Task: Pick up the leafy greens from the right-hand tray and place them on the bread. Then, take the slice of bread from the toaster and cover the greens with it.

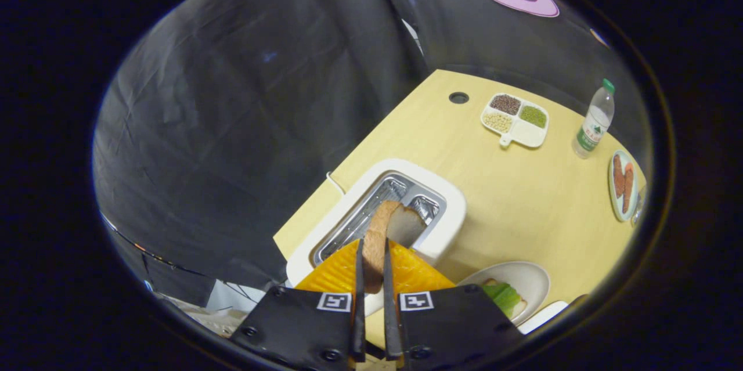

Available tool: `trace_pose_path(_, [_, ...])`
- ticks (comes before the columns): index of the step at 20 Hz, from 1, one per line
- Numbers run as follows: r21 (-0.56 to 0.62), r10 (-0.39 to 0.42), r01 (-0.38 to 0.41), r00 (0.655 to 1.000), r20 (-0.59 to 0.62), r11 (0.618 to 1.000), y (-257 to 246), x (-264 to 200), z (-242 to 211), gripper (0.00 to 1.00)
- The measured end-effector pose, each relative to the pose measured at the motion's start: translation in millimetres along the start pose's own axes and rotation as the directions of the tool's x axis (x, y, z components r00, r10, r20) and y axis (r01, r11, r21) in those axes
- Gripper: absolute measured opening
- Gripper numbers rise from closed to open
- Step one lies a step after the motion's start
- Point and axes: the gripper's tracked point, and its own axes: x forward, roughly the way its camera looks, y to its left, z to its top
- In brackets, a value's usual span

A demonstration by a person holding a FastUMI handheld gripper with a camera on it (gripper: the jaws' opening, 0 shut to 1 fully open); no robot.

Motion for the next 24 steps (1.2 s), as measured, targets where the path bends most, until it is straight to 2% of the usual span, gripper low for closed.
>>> trace_pose_path(1, [0.002,0.009,-0.009,1.0,0.001,1.0,1,3,0,0.05])
trace_pose_path(6, [0.044,0.063,-0.066,0.996,0.059,0.997,5,-23,8,0.05])
trace_pose_path(13, [0.118,0.095,-0.113,0.984,0.152,0.987,-15,-61,13,0.05])
trace_pose_path(16, [0.153,0.131,-0.161,0.973,0.191,0.975,-15,-76,11,0.05])
trace_pose_path(24, [0.204,0.131,-0.184,0.959,0.25,0.962,-48,-105,-8,0.05])
